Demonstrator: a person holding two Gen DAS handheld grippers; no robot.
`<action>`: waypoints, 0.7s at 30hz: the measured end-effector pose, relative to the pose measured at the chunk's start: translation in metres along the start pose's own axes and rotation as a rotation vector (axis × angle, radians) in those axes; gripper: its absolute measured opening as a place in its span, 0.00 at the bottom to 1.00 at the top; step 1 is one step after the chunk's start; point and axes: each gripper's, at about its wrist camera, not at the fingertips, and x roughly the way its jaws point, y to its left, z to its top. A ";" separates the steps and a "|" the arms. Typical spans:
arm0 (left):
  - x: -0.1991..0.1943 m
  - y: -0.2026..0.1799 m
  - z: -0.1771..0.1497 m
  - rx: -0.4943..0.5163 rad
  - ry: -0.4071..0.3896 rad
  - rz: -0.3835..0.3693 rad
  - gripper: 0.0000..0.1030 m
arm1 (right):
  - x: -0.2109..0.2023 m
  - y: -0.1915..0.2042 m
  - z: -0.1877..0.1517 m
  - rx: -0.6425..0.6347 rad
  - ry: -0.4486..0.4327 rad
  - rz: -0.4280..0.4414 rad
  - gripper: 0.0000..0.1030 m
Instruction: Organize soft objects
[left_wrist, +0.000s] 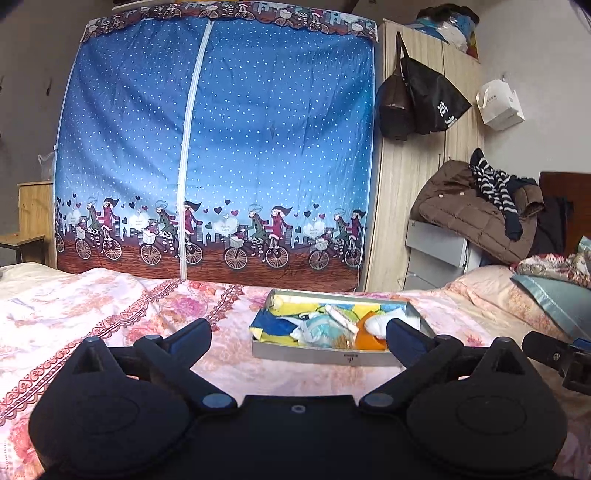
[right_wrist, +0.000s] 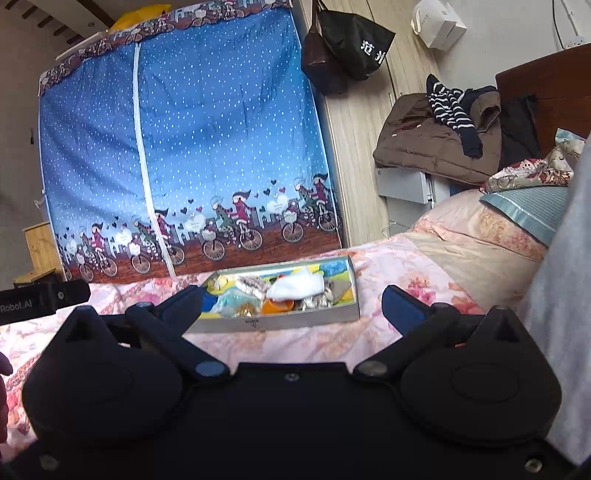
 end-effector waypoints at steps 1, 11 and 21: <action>-0.004 0.000 -0.003 0.004 0.009 0.000 0.98 | -0.002 0.001 0.000 -0.004 0.008 -0.002 1.00; -0.015 0.010 -0.023 -0.005 0.043 0.015 0.99 | 0.009 0.007 -0.003 -0.059 0.068 0.000 1.00; 0.005 0.020 -0.038 -0.014 0.083 0.035 0.99 | 0.027 0.003 -0.009 -0.065 0.107 -0.019 1.00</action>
